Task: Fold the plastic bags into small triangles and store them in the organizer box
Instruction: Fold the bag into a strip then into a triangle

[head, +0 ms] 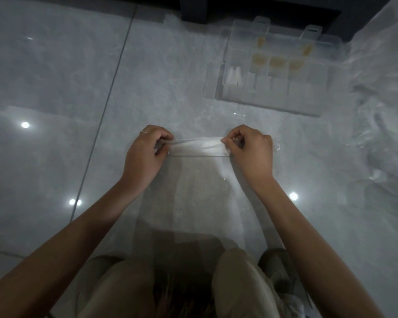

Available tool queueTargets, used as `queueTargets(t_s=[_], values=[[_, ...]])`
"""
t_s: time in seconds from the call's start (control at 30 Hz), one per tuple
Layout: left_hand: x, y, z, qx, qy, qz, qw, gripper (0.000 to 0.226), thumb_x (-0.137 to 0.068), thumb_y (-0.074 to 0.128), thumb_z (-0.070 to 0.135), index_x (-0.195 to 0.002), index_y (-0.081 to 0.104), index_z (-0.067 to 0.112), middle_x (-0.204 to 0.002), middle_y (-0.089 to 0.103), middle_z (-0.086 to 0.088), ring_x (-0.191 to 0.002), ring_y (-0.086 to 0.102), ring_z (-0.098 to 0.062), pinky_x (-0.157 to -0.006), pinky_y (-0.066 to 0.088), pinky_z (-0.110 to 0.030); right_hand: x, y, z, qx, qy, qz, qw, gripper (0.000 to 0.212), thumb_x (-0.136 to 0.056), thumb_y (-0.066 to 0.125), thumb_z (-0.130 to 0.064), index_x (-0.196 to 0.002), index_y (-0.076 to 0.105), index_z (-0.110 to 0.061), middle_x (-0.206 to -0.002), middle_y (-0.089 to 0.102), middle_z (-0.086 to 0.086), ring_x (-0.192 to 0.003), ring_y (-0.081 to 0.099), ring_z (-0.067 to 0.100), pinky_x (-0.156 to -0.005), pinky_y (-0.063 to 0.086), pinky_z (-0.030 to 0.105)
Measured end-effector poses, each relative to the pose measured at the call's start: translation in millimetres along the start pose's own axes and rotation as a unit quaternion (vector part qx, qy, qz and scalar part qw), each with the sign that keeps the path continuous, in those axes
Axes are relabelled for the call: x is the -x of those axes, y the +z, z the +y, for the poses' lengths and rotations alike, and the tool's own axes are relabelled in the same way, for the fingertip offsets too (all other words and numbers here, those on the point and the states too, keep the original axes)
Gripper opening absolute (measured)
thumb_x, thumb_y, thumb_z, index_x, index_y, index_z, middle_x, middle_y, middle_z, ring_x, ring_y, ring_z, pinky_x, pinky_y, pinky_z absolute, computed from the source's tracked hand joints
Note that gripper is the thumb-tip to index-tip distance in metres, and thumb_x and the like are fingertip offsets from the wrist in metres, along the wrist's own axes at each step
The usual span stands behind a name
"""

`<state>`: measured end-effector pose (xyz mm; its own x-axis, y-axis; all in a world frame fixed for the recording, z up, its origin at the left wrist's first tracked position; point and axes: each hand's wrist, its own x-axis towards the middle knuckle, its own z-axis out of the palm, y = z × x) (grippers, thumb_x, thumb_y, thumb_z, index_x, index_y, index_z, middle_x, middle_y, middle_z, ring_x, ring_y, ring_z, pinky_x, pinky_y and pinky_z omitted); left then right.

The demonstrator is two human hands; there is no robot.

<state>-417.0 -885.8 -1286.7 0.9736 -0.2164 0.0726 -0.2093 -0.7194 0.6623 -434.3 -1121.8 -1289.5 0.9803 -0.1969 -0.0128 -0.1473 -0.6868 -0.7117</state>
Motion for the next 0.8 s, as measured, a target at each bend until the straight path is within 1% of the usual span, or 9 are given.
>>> queueTargets(t_s=[0.2, 0.27, 0.33, 0.4, 0.47, 0.5, 0.6, 0.73, 0.8], values=[[4.0, 3.0, 5.7, -0.046, -0.013, 0.028, 0.998, 0.019, -0.087, 0.062, -0.001, -0.101, 0.065, 0.010, -0.105, 0.061, 0.000, -0.092, 0.056, -0.009, -0.078, 0.044, -0.018, -2.3, -0.1, -2.2, 0.008, 0.014, -0.002, 1.000, 0.017, -0.081, 0.074, -0.028, -0.075, 0.059, -0.021, -0.063, 0.062, -0.004, -0.065, 0.058, 0.013, -0.087, 0.044, 0.040], [5.6, 1.9, 6.4, -0.057, -0.033, 0.045, 0.997, 0.021, -0.086, 0.062, -0.001, -0.104, 0.065, 0.009, -0.108, 0.062, -0.004, -0.095, 0.059, -0.015, -0.081, 0.042, -0.020, -2.2, -0.1, -2.8, 0.013, 0.019, -0.005, 1.000, 0.018, -0.082, 0.073, -0.028, -0.075, 0.057, -0.023, -0.064, 0.062, -0.004, -0.065, 0.057, 0.012, -0.087, 0.043, 0.038], [6.0, -0.8, 6.9, -0.100, -0.018, 0.057, 0.993, 0.026, -0.084, 0.063, 0.002, -0.109, 0.064, 0.009, -0.117, 0.061, -0.008, -0.107, 0.057, -0.025, -0.090, 0.038, -0.028, -1.9, -0.1, -3.7, 0.019, 0.023, -0.006, 1.000, 0.019, -0.082, 0.073, -0.029, -0.075, 0.056, -0.024, -0.064, 0.062, -0.005, -0.065, 0.056, 0.012, -0.086, 0.041, 0.035], [5.3, -2.4, 7.9, -0.163, 0.069, 0.023, 0.984, 0.031, -0.089, 0.056, 0.013, -0.120, 0.061, 0.010, -0.135, 0.055, -0.009, -0.127, 0.046, -0.026, -0.101, 0.028, -0.038, -1.8, -0.6, -4.6, 0.025, 0.025, -0.007, 0.999, 0.019, -0.083, 0.072, -0.029, -0.076, 0.056, -0.024, -0.065, 0.061, -0.006, -0.066, 0.056, 0.011, -0.084, 0.038, 0.031], [6.4, 0.7, 7.3, -0.240, 0.180, -0.063, 0.952, 0.044, -0.095, 0.042, 0.025, -0.135, 0.052, 0.009, -0.148, 0.045, -0.010, -0.139, 0.035, -0.022, -0.111, 0.017, -0.043, -1.3, -1.4, -5.5, 0.028, 0.025, -0.008, 0.999, 0.018, -0.084, 0.072, -0.030, -0.076, 0.056, -0.024, -0.065, 0.060, -0.007, -0.067, 0.055, 0.010, -0.082, 0.034, 0.028], [9.0, 3.2, 6.3, -0.275, 0.208, -0.106, 0.933, 0.051, -0.097, 0.037, 0.032, -0.140, 0.046, 0.008, -0.150, 0.041, -0.010, -0.140, 0.034, -0.021, -0.114, 0.013, -0.047, -1.1, -1.5, -5.7, 0.029, 0.024, -0.009, 0.999, 0.018, -0.084, 0.071, -0.030, -0.077, 0.056, -0.024, -0.065, 0.059, -0.008, -0.067, 0.055, 0.010, -0.081, 0.032, 0.027], [20.8, 6.4, -3.5, -0.330, 0.195, -0.174, 0.907, 0.066, -0.100, 0.022, 0.049, -0.148, 0.033, 0.005, -0.154, 0.032, -0.011, -0.142, 0.031, -0.020, -0.116, 0.004, -0.052, -1.5, -2.5, -5.3, 0.045, 0.021, -0.010, 0.999, 0.016, -0.085, 0.070, -0.031, -0.079, 0.057, -0.024, -0.064, 0.056, -0.010, -0.068, 0.054, 0.010, -0.079, 0.025, 0.024], [31.8, -0.7, -16.3, -0.345, 0.154, -0.171, 0.910, 0.070, -0.101, 0.011, 0.053, -0.151, 0.026, 0.005, -0.157, 0.024, -0.011, -0.144, 0.024, -0.019, -0.117, -0.001, -0.052, -0.8, -2.3, -5.6, 0.074, 0.003, -0.005, 0.997, 0.014, -0.085, 0.070, -0.030, -0.081, 0.060, -0.021, -0.063, 0.050, -0.014, -0.069, 0.053, 0.011, -0.078, 0.023, 0.025], [34.2, -1.1, -15.0, -0.337, 0.139, -0.166, 0.916, 0.070, -0.101, 0.009, 0.052, -0.151, 0.026, 0.005, -0.158, 0.023, -0.010, -0.144, 0.022, -0.018, -0.116, -0.003, -0.051, 0.7, 0.5, -7.3, 0.106, -0.018, 0.017, 0.994, 0.012, -0.083, 0.070, -0.028, -0.082, 0.062, -0.018, -0.070, 0.056, -0.010, -0.074, 0.056, 0.017, -0.076, 0.022, 0.027]])
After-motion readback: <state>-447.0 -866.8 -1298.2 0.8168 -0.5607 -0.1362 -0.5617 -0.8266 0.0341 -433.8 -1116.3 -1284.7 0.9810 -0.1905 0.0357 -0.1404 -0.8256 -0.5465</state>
